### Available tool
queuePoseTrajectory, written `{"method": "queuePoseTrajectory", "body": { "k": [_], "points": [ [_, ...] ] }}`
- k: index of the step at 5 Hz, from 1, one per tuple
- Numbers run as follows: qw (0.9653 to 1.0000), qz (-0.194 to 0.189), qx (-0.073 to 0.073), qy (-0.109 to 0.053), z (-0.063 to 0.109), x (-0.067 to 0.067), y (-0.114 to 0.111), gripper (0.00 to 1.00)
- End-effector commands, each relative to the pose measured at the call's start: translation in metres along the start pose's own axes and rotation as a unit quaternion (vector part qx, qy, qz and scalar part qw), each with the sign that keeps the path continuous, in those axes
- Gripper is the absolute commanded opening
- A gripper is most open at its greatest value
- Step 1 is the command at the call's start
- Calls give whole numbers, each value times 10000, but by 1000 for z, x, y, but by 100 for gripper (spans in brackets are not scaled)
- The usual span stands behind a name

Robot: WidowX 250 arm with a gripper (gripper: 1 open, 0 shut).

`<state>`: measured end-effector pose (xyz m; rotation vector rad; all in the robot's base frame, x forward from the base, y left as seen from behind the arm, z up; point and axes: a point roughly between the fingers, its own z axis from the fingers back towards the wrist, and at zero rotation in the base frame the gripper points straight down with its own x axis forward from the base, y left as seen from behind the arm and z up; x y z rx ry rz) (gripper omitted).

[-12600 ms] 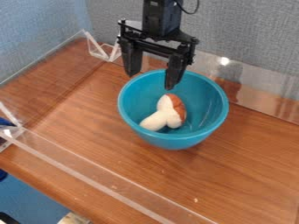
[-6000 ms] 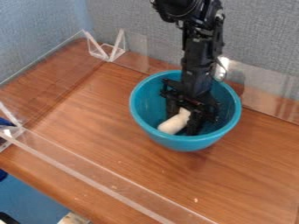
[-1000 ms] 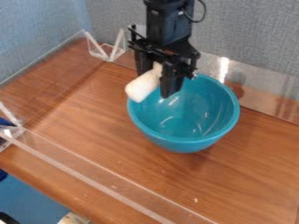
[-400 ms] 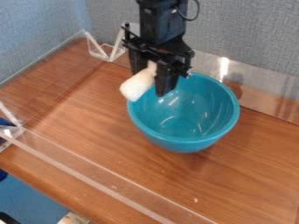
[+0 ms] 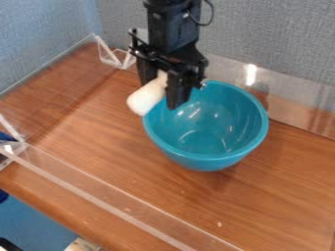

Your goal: Remove the mushroom from inside the blue bowl and put it on the table

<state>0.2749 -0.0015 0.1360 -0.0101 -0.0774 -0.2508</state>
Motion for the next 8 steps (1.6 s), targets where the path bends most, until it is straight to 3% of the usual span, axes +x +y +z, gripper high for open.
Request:
{"method": "queuePoseTrajectory", "body": {
  "k": [1,8],
  "points": [
    [9995,56,109,-290,13,-1,8,0],
    [9991,181,250,-287,5,-21,23,0]
  ]
}}
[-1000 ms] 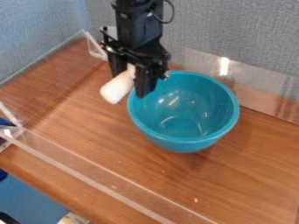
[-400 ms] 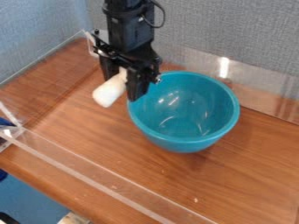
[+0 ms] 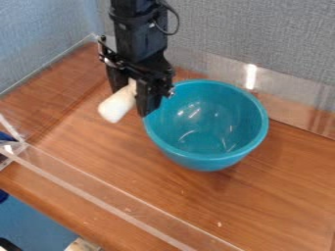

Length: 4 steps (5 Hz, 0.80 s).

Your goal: Remove the mushroom from inside the blue bowl and put it on the table

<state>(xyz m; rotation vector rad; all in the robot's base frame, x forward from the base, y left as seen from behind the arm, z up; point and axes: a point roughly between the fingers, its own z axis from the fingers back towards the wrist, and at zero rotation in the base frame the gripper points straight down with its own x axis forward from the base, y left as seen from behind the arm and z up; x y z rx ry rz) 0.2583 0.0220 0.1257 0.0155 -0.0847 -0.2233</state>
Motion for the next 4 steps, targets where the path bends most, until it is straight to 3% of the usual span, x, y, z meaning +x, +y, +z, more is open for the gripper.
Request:
{"method": "queuePoseTrajectory", "body": {
  "k": [1,4],
  "points": [
    [9996,62,133,-238,9,-1,7,0],
    [9997,79,185,-106,-10,-12,14,0]
  ]
}}
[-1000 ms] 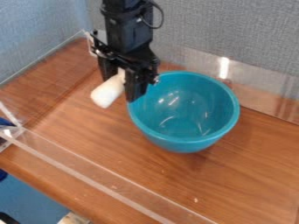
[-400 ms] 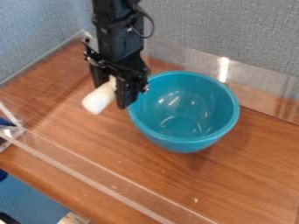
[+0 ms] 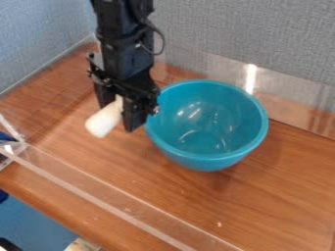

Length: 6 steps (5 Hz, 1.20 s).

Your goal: Remove the mushroom from inside the blue bowl and put it on the table

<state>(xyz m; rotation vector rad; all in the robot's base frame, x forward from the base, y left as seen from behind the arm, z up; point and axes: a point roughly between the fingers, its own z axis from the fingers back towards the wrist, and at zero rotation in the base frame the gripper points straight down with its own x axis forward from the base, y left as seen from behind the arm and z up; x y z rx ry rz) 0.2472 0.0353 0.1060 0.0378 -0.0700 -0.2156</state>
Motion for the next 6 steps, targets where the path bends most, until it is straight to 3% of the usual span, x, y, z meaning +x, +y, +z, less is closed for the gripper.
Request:
{"method": "queuePoseTrajectory", "body": {
  "k": [1,5,6],
  "points": [
    [9999,39,85,-126,0,0,5,0],
    [10000,27,50,24,-25,-10,4,0],
    [9999,106,52,18,-23,-7,7,0]
  ]
}}
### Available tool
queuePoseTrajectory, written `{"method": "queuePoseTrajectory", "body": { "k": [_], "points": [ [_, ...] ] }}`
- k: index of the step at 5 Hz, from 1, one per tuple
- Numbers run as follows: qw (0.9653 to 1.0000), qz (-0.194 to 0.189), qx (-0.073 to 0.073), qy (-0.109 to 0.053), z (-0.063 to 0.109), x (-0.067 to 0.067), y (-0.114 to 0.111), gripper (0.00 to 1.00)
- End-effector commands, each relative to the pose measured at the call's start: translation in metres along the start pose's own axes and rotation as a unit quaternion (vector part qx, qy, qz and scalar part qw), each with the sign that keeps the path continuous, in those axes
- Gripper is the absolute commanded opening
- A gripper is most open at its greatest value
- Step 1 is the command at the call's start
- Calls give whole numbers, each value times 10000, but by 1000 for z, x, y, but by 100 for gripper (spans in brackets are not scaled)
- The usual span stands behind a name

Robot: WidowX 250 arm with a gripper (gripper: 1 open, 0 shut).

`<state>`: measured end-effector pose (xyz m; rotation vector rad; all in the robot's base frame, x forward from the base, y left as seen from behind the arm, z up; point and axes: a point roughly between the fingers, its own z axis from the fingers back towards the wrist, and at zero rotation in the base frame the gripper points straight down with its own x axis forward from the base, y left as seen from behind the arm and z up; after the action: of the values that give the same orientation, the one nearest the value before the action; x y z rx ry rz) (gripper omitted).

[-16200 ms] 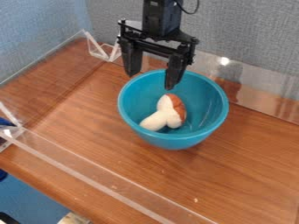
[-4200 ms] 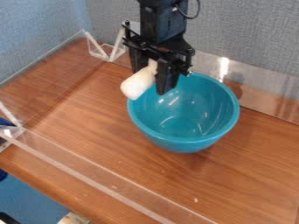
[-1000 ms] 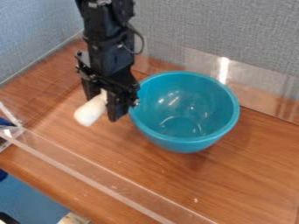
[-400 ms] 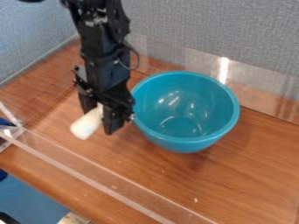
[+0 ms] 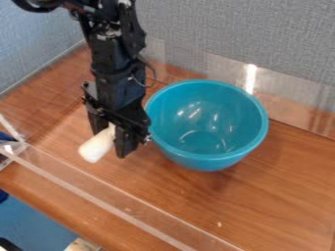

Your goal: Remove the mushroom from inside the blue bowl and put it on the table

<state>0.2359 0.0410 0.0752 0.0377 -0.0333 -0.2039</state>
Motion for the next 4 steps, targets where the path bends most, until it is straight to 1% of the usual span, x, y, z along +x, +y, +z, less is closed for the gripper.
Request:
{"method": "queuePoseTrajectory", "body": {
  "k": [1,4],
  "points": [
    [9997,131,70,-173,10,9,9,0],
    [9994,292,50,-170,14,14,15,0]
  ]
}}
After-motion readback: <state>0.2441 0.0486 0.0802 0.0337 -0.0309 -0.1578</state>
